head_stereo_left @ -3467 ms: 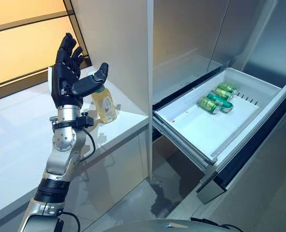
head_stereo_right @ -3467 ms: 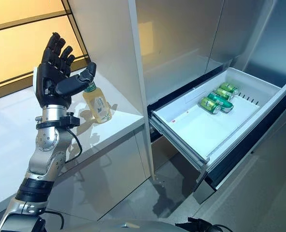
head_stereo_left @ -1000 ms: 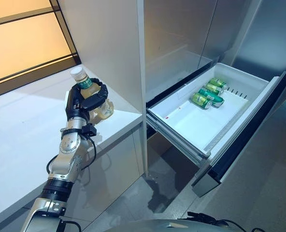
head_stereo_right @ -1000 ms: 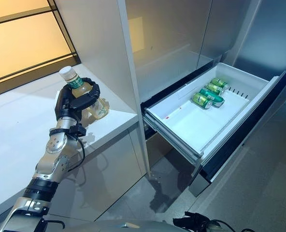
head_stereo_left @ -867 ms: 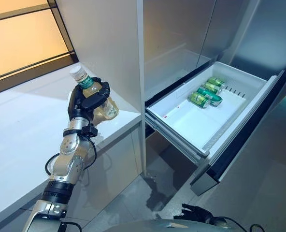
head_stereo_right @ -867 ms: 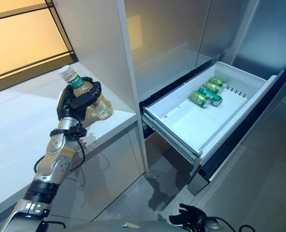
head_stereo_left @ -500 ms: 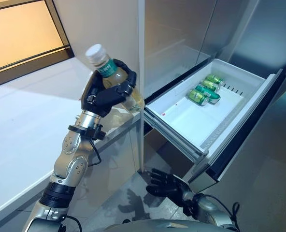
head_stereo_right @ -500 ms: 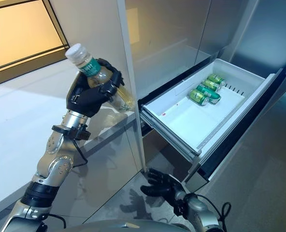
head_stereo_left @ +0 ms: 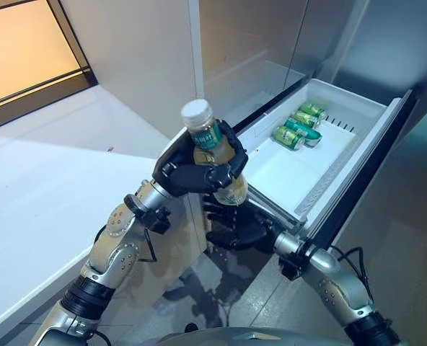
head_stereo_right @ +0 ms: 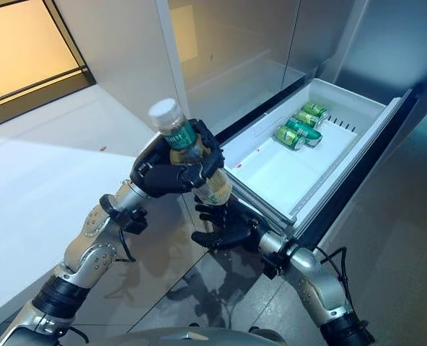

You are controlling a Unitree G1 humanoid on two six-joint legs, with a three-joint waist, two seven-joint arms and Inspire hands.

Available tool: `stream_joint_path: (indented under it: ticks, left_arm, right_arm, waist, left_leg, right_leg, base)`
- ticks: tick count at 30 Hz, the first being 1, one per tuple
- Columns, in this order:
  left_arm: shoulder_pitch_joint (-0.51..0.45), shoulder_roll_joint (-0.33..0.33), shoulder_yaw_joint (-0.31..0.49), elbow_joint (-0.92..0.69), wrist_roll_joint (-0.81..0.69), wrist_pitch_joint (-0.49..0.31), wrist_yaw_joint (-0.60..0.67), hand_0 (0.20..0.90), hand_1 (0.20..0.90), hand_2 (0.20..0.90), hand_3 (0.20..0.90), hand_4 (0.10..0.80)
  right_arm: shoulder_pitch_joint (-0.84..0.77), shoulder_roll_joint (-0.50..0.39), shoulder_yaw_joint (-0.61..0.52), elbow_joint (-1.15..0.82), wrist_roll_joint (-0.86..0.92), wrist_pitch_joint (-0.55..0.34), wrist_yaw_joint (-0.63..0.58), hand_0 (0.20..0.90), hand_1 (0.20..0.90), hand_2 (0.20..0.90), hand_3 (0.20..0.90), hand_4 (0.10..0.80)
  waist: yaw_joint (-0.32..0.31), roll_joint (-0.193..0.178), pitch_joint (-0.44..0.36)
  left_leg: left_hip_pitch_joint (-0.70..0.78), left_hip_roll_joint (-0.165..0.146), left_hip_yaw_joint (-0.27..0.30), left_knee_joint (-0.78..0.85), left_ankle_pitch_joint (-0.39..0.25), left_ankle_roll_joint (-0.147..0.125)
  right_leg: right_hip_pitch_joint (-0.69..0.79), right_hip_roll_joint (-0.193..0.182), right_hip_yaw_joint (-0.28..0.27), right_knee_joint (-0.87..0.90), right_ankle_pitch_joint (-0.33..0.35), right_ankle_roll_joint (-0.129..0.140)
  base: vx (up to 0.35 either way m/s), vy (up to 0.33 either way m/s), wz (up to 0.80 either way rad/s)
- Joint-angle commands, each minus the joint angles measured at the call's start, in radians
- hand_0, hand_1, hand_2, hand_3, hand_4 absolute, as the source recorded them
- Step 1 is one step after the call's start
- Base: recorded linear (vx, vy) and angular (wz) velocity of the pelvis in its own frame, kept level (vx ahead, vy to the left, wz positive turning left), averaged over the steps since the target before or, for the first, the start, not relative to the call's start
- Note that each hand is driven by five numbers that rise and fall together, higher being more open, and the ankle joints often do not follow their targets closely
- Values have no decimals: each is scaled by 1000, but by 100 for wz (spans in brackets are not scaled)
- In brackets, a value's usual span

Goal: Put drinks into fridge and close the fridge

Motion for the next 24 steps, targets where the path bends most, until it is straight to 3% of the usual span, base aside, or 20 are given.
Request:
stream_joint_path:
  ticks: [1,14,24]
  left_arm:
    - [-116,-35,23,-50,-6,-74,8,300,300,300,200,100]
    - [-134,-20,-33,60,72,-68,104,300,300,300,200,100]
    - [-166,3,-28,147,101,-70,154,300,300,300,200,100]
  right_arm:
    - [-175,-66,-81,-136,127,-34,63,900,900,900,900,800]
    - [-205,-142,-87,-183,210,59,127,900,900,900,900,800]
    - [-223,-171,-105,-177,209,54,135,900,900,900,900,800]
  waist:
    - [-22,9,-58]
    - [-34,-6,-68]
    - [-47,-10,-74]
  left_leg:
    - [-20,-42,7,42,-97,47]
    - [-33,-45,15,46,-95,49]
    - [-35,-43,29,45,-93,48]
  right_leg:
    - [-61,56,18,70,-33,19]
    - [-72,58,25,66,-20,20]
    - [-79,58,32,63,-12,23]
  base:
    - [-17,-15,-9]
    - [-2,-2,0]
    - [0,0,0]
